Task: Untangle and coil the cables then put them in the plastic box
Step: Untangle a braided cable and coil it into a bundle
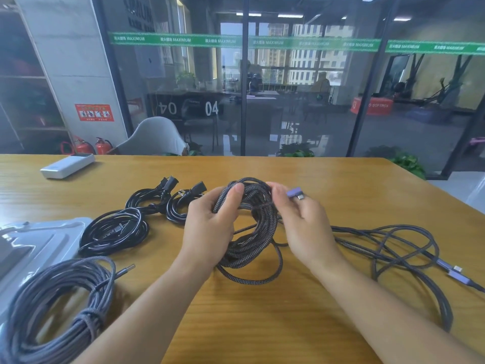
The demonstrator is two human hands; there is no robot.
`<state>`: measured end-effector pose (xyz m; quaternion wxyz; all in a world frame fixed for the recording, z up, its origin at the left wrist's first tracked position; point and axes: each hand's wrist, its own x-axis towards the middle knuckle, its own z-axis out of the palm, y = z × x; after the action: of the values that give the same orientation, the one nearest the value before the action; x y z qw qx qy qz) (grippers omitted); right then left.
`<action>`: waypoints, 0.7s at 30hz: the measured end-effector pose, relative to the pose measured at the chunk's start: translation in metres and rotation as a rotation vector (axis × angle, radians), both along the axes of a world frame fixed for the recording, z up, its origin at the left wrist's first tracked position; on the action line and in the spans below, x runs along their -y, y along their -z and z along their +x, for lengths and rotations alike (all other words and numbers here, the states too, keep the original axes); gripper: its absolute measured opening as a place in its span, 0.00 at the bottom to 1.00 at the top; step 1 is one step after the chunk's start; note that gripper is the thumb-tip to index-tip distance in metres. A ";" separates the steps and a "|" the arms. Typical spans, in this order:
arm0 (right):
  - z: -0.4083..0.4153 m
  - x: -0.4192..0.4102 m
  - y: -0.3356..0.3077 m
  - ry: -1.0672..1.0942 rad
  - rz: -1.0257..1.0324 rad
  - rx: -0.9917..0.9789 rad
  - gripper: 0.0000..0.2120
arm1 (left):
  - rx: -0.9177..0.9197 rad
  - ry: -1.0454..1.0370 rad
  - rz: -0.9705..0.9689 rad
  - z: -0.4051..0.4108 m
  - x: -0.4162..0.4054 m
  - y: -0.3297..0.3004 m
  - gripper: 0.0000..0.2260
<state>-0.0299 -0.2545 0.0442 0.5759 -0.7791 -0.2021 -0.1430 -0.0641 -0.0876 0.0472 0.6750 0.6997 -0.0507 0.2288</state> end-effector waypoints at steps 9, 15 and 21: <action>0.005 0.009 -0.030 -0.255 1.082 -0.461 0.22 | 0.036 -0.098 0.116 0.003 -0.006 -0.003 0.17; 0.022 0.028 -0.026 0.020 0.956 -0.494 0.23 | -0.005 -0.117 0.165 0.004 -0.008 -0.002 0.18; 0.047 0.059 -0.023 0.238 0.987 -0.531 0.23 | -0.037 -0.106 0.005 0.004 -0.010 -0.007 0.24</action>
<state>0.0170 -0.3138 0.0669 0.8825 -0.4443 0.1293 -0.0837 -0.0601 -0.0773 0.0540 0.6609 0.7072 -0.0018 0.2513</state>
